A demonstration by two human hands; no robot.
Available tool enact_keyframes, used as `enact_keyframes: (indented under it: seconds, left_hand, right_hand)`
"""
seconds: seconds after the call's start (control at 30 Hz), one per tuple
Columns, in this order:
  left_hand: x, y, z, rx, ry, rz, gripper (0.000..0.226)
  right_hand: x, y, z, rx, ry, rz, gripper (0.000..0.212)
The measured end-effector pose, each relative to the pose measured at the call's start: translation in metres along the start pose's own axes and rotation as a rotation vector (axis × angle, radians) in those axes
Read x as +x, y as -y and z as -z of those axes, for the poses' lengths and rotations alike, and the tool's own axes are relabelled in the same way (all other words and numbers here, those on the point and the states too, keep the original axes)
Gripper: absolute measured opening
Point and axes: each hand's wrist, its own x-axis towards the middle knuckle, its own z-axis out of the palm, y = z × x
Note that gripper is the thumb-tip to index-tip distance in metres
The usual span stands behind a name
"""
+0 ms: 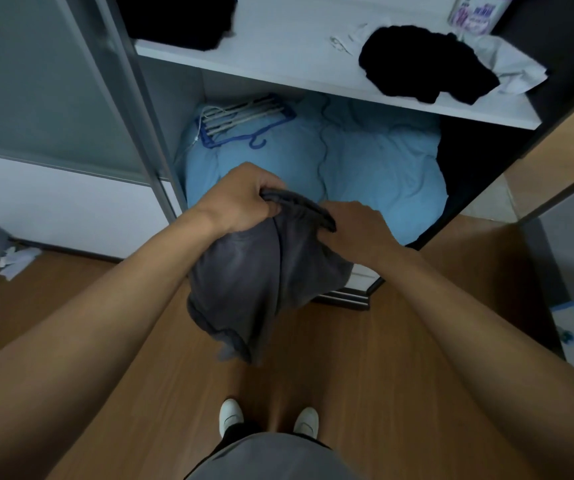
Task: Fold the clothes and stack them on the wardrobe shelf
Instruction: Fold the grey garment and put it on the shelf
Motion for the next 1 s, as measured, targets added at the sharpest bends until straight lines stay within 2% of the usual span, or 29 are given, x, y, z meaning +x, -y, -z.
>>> enact_keyframes:
  seconds: [0.07, 0.1, 0.17, 0.23, 0.3, 0.4, 0.57, 0.67, 0.8, 0.9, 1.0]
  left_hand:
    - [0.002, 0.012, -0.001, 0.053, -0.033, 0.051, 0.008]
    - [0.002, 0.019, -0.002, 0.112, 0.002, 0.096, 0.008]
    - [0.003, 0.034, -0.008, 0.306, 0.170, 0.199, 0.019]
    - [0.002, 0.045, -0.014, 0.375, 0.272, 0.273, 0.017]
    - [0.002, 0.051, -0.016, 0.242, 0.226, 0.336, 0.012]
    - [0.005, 0.054, -0.013, -0.033, 0.066, 0.414, 0.012]
    - [0.005, 0.043, -0.024, -0.610, -0.132, 0.527, 0.032]
    - [0.004, 0.034, -0.033, -0.786, -0.198, 0.549, 0.038]
    - [0.005, 0.026, -0.041, -0.959, -0.248, 0.592, 0.034]
    - [0.007, 0.014, -0.044, -1.066, -0.326, 0.615, 0.032]
    - [0.008, 0.000, -0.046, -1.138, -0.355, 0.605, 0.032]
  right_hand:
    - [0.000, 0.001, 0.003, 0.106, -0.087, -0.063, 0.016]
    - [0.002, 0.003, 0.007, 0.194, -0.132, -0.090, 0.020]
    - [0.004, 0.008, 0.018, 0.368, -0.198, -0.114, 0.028]
    - [0.005, 0.011, 0.023, 0.418, -0.206, -0.086, 0.031]
    - [0.003, 0.011, 0.020, 0.385, -0.177, -0.067, 0.032]
    - [-0.003, 0.005, 0.010, 0.349, -0.147, -0.093, 0.028]
    - [-0.015, 0.003, -0.010, 0.439, -0.130, -0.129, 0.023]
    - [-0.020, 0.008, -0.023, 0.521, -0.117, -0.153, 0.020]
    - [-0.031, 0.015, -0.035, 0.627, -0.174, -0.180, 0.027]
    - [-0.042, 0.027, -0.044, 0.602, -0.218, -0.190, 0.048]
    - [-0.044, 0.034, -0.050, 0.458, -0.169, -0.195, 0.075]
